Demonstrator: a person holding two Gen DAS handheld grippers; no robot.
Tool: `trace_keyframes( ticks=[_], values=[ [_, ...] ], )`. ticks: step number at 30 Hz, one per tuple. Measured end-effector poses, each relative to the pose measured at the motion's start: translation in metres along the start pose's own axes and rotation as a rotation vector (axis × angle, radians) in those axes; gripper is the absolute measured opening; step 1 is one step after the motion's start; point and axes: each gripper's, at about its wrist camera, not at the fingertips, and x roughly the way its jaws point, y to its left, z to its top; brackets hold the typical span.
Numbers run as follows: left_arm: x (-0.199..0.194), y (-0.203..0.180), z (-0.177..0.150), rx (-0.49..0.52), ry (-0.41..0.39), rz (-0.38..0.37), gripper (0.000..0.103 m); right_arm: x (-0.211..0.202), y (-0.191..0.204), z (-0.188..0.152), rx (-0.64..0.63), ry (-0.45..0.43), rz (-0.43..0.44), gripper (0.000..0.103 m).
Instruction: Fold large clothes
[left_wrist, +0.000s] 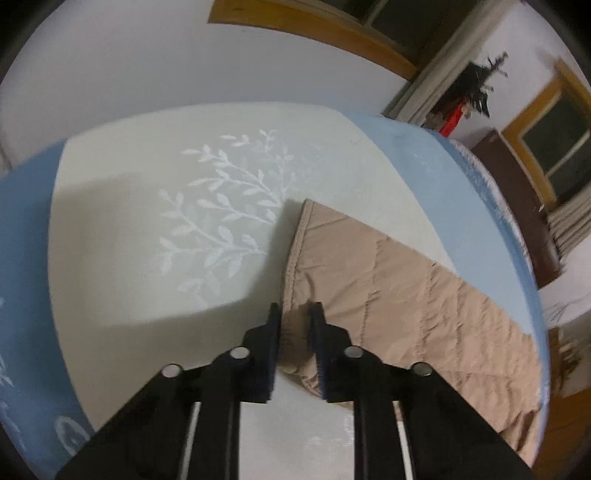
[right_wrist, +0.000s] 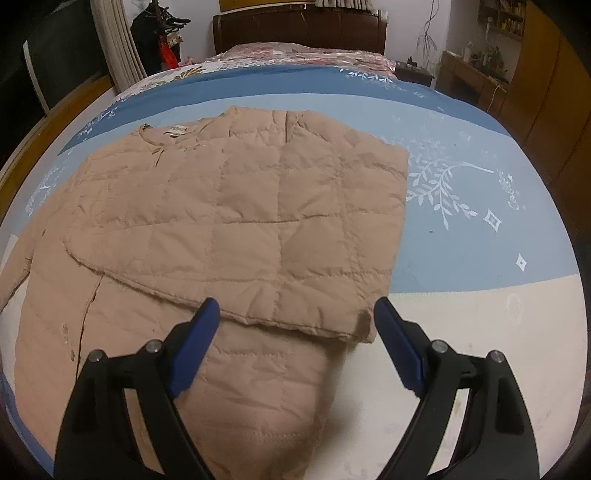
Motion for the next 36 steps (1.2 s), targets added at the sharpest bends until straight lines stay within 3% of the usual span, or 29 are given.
trace_keyframes(
  ticks=[5,9,16,25,28,34,36],
  values=[
    [-0.028,-0.014,-0.005,0.072,-0.094,-0.022,0.009,0.001,-0.002,0.0,0.013,0.009,0.015,0.084],
    [-0.056,-0.069,-0.02,0.192,-0.141,-0.107,0.008,0.002,-0.001,0.0,0.011,0.013,0.012,0.084],
    [-0.096,-0.195,-0.087,0.498,-0.159,-0.29,0.008,0.004,0.005,0.0,0.002,0.015,0.014,0.084],
    [-0.09,-0.329,-0.199,0.753,-0.022,-0.497,0.008,0.005,0.008,0.002,0.004,0.012,0.021,0.084],
    [-0.074,-0.352,-0.229,0.803,0.036,-0.521,0.008,0.005,0.009,0.003,0.003,0.015,0.019,0.084],
    [-0.025,-0.384,-0.274,0.87,0.19,-0.5,0.009,0.008,0.013,0.004,-0.002,0.028,0.019,0.084],
    [-0.009,-0.383,-0.276,0.871,0.272,-0.508,0.015,0.009,0.016,0.006,-0.007,0.031,0.032,0.084]
  ],
)
